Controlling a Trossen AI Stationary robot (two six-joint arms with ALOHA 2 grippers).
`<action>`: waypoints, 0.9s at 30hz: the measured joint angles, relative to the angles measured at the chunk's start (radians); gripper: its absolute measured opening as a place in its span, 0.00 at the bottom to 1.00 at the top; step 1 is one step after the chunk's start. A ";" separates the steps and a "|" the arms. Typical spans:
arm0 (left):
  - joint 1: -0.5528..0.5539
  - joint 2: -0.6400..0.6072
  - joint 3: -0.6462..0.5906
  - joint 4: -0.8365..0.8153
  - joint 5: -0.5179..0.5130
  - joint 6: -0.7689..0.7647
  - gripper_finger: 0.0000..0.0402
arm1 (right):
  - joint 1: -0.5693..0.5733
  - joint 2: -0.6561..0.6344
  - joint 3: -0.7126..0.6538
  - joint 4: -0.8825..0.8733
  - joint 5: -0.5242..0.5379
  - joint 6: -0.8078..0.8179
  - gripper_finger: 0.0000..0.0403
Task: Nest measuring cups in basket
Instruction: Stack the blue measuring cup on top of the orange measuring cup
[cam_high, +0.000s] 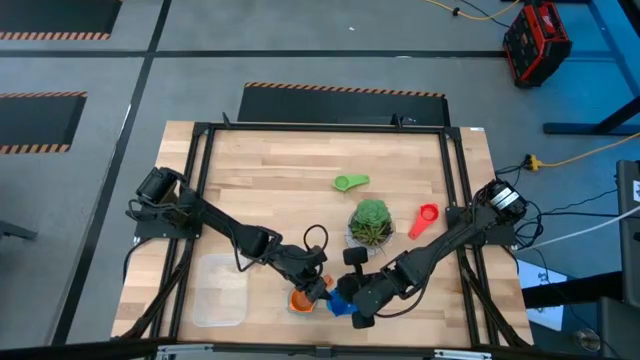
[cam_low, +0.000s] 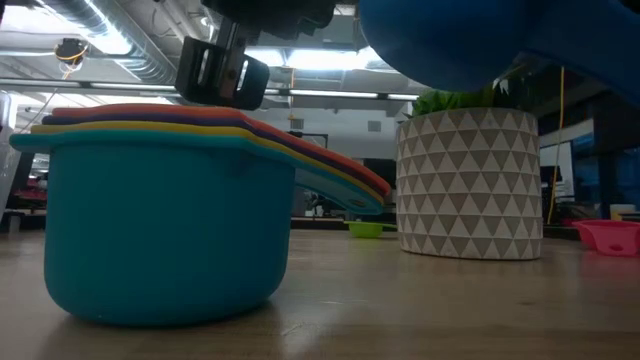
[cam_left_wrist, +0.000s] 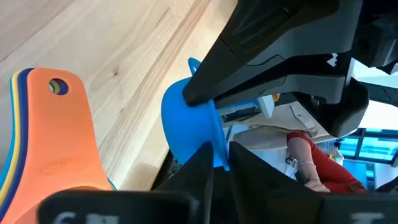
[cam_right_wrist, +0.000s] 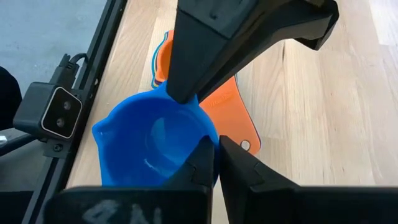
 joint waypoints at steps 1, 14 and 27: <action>0.000 0.000 0.000 0.000 0.000 0.000 0.09 | 0.000 0.000 0.000 0.000 0.000 0.000 0.04; -0.001 0.001 0.000 0.001 -0.001 -0.005 0.01 | -0.003 0.000 0.000 0.004 -0.046 -0.026 0.04; -0.001 0.002 0.000 0.011 -0.002 0.004 0.00 | -0.005 -0.001 0.001 0.011 -0.078 -0.057 0.17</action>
